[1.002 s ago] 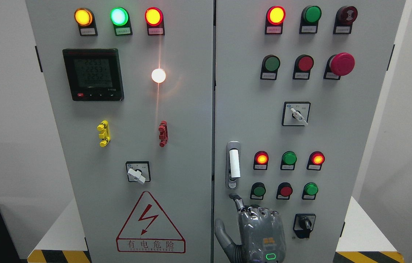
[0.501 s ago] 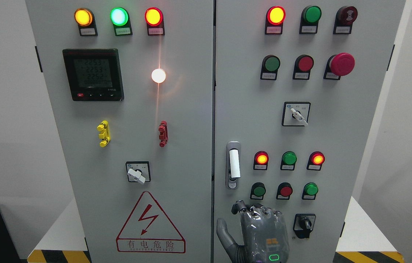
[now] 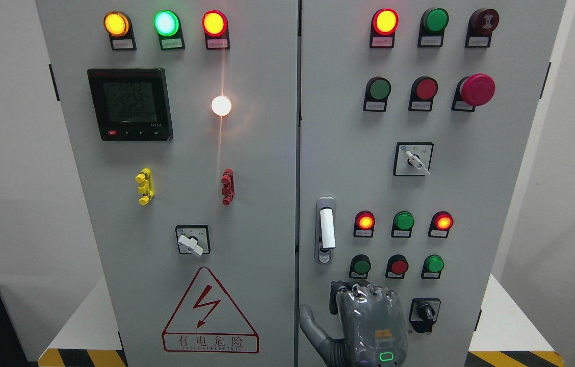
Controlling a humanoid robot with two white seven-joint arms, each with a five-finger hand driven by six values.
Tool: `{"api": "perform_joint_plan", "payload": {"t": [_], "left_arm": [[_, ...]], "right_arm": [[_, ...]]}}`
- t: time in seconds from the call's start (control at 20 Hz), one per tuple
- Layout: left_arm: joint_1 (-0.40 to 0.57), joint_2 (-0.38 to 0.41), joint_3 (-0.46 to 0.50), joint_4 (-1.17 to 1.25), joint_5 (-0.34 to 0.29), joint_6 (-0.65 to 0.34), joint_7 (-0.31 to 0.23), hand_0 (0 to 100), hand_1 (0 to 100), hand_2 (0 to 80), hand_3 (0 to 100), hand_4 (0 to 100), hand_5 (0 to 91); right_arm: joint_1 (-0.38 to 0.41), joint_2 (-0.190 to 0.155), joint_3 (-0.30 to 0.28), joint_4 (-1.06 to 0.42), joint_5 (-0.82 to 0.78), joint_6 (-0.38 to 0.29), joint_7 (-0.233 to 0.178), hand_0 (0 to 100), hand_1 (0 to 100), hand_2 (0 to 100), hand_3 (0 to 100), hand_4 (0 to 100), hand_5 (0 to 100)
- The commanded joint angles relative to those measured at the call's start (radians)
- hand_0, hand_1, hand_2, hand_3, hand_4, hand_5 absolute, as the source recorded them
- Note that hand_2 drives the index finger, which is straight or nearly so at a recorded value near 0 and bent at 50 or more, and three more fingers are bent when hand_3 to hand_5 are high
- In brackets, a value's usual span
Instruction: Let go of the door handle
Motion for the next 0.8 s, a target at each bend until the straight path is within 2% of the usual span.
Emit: {"api": "perform_joint_plan", "payload": {"t": [0.0,0.15,0.25,0.5,0.75], "left_arm": [[0.009,0.0,0.0,0.0,0.0,0.0,0.0,12,56,0.0,0,0,0.0],[0.009,0.0,0.0,0.0,0.0,-0.001,0.0,12,56,0.0,0,0,0.0],[0.008,0.0,0.0,0.0,0.0,0.0,0.0,12,56,0.0,0,0,0.0],[0.008,0.0,0.0,0.0,0.0,0.0,0.0,12,56,0.0,0,0,0.0],[0.009,0.0,0.0,0.0,0.0,-0.001,0.0,12,56,0.0,0,0,0.0]], "right_arm": [[-0.035,-0.003,-0.01,-0.009,0.002,-0.001,0.0,26,29,92,100,98,100],[-0.054,-0.006,-0.016,-0.006,0.005,-0.001,0.002,26,29,93,100,98,100],[-0.054,-0.006,-0.016,-0.008,0.005,-0.001,0.02,25,28,94,100,98,100],[-0.103,-0.003,-0.021,0.006,0.005,0.003,0.035,24,26,95,100,98,100],[-0.135,-0.001,-0.05,0.011,0.005,0.004,0.049,22,34,95,100,98,100]]}}
